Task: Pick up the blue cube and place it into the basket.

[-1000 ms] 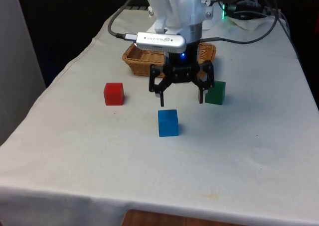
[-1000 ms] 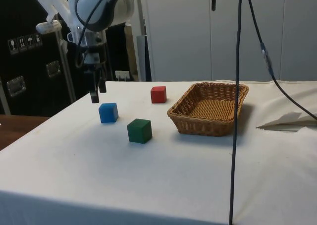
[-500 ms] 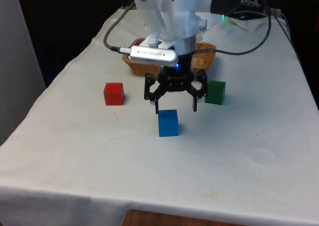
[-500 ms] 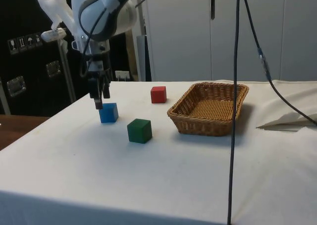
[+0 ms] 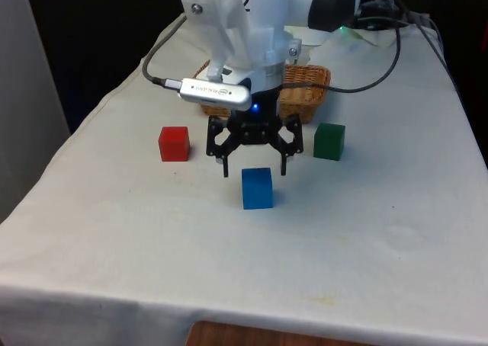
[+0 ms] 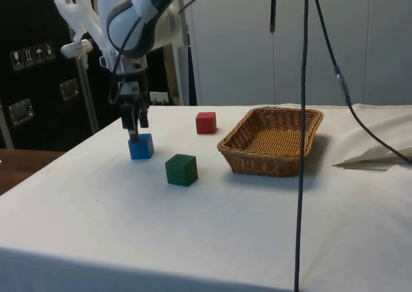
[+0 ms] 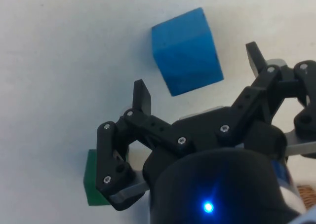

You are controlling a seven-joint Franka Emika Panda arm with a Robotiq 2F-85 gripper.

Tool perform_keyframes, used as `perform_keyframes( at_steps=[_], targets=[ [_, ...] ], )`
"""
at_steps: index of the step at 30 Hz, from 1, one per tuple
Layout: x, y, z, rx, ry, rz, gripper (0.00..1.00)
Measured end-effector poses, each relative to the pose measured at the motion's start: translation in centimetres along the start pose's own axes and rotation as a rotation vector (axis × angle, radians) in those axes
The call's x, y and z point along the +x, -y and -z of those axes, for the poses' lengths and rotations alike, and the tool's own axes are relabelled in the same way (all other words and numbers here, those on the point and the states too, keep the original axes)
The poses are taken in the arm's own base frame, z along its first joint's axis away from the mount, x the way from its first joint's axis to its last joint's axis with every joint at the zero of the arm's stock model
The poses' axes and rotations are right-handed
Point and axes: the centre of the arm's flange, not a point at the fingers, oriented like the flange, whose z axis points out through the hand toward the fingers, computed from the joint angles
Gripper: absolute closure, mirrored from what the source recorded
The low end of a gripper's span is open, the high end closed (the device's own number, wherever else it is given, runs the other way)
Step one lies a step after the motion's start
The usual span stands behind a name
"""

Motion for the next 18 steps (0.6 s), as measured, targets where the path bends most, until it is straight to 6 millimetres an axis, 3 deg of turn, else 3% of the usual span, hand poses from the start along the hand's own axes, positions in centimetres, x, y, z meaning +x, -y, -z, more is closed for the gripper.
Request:
perform_keyframes(
  at_steps=[18],
  targets=[
    [0.10,-0.24,-0.21,-0.004,0.001,-0.003,0.00]
  ],
)
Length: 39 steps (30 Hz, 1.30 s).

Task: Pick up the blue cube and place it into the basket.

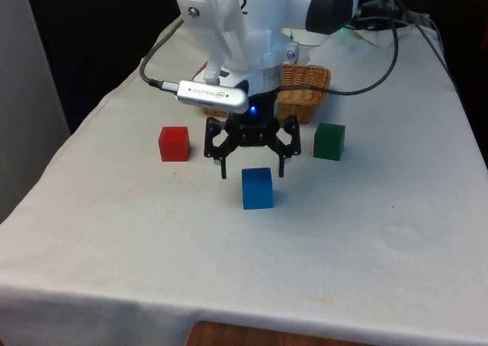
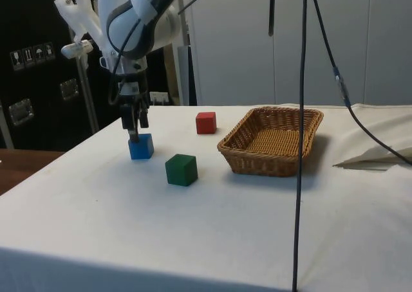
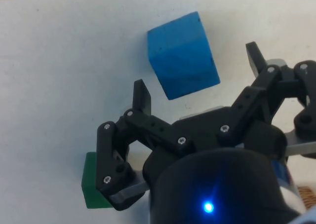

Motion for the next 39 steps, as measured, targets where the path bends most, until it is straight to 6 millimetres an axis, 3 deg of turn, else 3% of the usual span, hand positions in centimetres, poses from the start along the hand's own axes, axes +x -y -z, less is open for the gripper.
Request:
perform_keyframes(
  at_steps=[14,25,31,32,34,39],
  targets=[
    [0.2,0.5,-1.3,0.007,-0.003,0.000,0.00],
    [0.3,0.6,-3.4,0.025,-0.017,-0.008,0.00],
    [0.3,0.6,-3.4,0.025,-0.018,-0.009,0.00],
    [0.3,0.6,-3.4,0.025,-0.018,-0.009,0.04],
    [0.3,0.6,-3.4,0.025,-0.018,-0.009,0.21],
    [0.3,0.6,-3.4,0.025,-0.018,-0.009,0.77]
  ],
)
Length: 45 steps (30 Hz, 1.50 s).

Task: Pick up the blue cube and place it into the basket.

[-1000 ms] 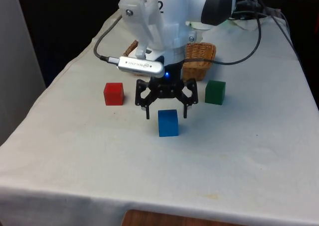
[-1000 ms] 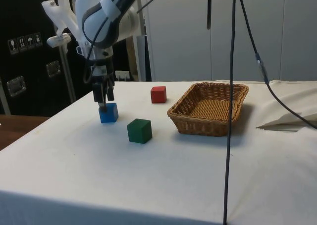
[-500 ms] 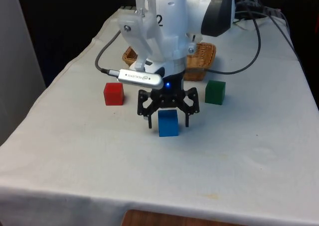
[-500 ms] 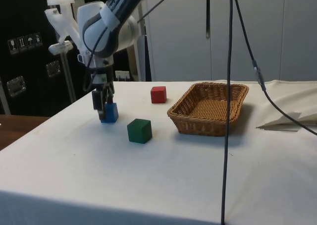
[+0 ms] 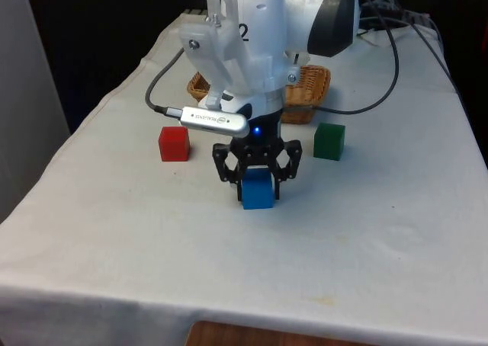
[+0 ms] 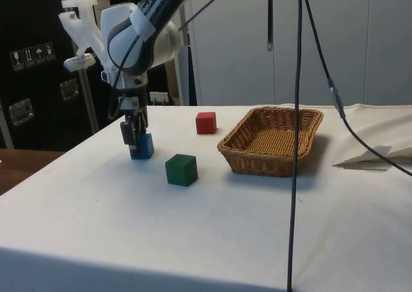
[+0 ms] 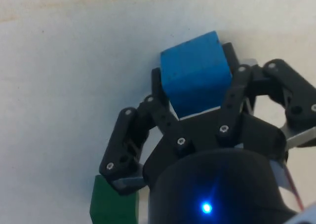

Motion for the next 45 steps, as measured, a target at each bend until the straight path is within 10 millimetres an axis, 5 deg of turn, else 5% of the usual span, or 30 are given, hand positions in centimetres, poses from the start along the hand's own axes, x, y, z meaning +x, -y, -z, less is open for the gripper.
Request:
perform_keyframes(
  at_steps=[2,3,14,29,45],
  targets=[
    [0.0,-0.1,0.0,-0.001,0.000,-0.001,0.99],
    [0.0,-0.1,0.0,-0.001,0.000,-0.001,1.00],
    [0.1,-0.1,0.2,-0.001,-0.003,-0.001,1.00],
    [0.6,-0.3,5.8,0.005,-0.011,-0.003,1.00],
    [-1.0,-0.7,11.8,0.017,-0.005,-0.009,1.00]
  ],
)
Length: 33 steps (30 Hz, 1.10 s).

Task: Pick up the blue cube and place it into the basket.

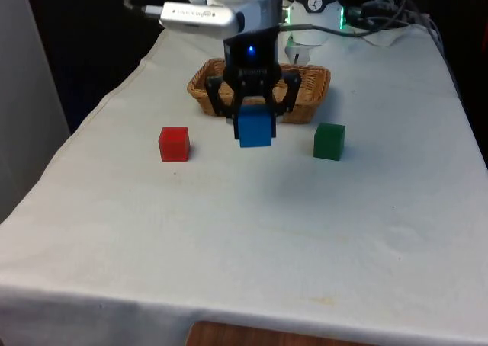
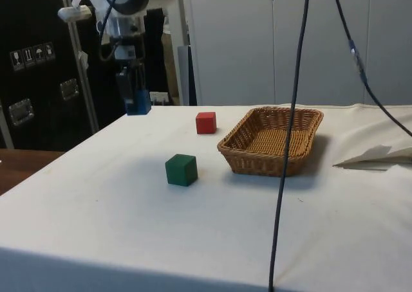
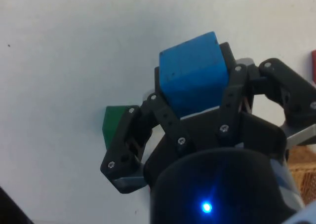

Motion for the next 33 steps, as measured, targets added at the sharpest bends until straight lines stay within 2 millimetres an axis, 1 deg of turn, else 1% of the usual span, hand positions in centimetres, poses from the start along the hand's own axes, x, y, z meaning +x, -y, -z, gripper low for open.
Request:
perform_keyframes(
  at_steps=[6,9,13,19,25,30,33],
  targets=[
    [-0.8,0.1,1.4,0.003,-0.003,-0.002,1.00],
    [-1.5,0.3,2.2,0.007,-0.001,-0.002,1.00],
    [-2.0,0.4,2.9,0.009,-0.001,-0.004,1.00],
    [-3.6,0.7,4.1,0.013,-0.010,-0.006,1.00],
    [-4.7,0.9,4.9,0.014,-0.020,-0.008,1.00],
    [-6.1,1.2,5.6,0.012,-0.039,-0.010,1.00],
    [-6.4,1.3,5.8,0.010,-0.048,-0.011,1.00]
  ],
)
